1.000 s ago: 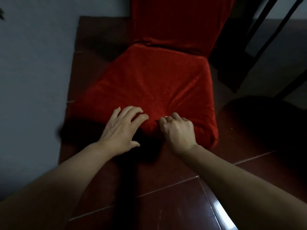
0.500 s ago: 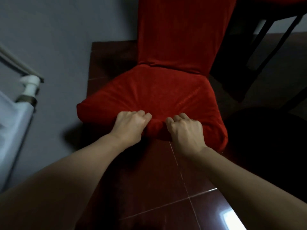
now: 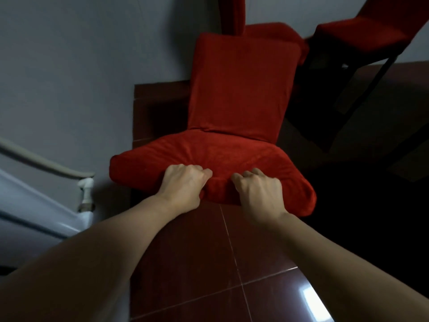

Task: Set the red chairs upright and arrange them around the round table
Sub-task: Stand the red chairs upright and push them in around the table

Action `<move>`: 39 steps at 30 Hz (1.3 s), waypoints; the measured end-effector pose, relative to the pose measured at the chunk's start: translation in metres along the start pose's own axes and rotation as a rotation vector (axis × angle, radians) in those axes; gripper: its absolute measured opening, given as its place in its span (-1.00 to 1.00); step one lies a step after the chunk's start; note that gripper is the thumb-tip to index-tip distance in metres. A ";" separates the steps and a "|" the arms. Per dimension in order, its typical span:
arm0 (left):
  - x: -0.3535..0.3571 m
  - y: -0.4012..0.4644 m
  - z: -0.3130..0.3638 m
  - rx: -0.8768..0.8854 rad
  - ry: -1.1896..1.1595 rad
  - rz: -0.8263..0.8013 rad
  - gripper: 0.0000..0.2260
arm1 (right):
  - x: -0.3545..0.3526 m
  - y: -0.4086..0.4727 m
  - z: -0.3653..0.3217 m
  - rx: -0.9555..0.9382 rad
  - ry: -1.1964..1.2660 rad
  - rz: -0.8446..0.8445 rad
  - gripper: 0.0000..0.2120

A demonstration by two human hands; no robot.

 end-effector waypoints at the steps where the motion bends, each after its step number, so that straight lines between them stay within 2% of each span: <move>1: -0.014 0.001 0.002 0.002 -0.007 -0.003 -0.76 | -0.014 -0.001 0.004 -0.001 0.003 -0.017 -0.84; 7: -0.092 0.008 0.005 0.023 -0.022 -0.030 -0.70 | -0.095 0.001 0.031 -0.019 0.027 -0.065 -0.76; 16: -0.139 0.037 -0.017 -0.031 0.032 -0.130 -0.45 | -0.138 0.033 0.054 0.028 0.067 -0.063 -0.76; 28: -0.219 0.122 -0.047 0.009 0.007 -0.066 -0.66 | -0.204 0.116 0.085 0.210 0.021 -0.037 -0.76; 39: -0.284 0.216 -0.066 -0.087 -0.043 -0.021 -0.64 | -0.263 0.208 0.138 0.152 -0.042 -0.068 -0.49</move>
Point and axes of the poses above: each hand's wrist, its own y-axis towards the middle knuckle, its own x-axis out of the palm, z = x × y, the point moved 1 cm from there along y, towards the middle knuckle, and after that the axes turned 15 degrees about -z, right-handed, at the moved point
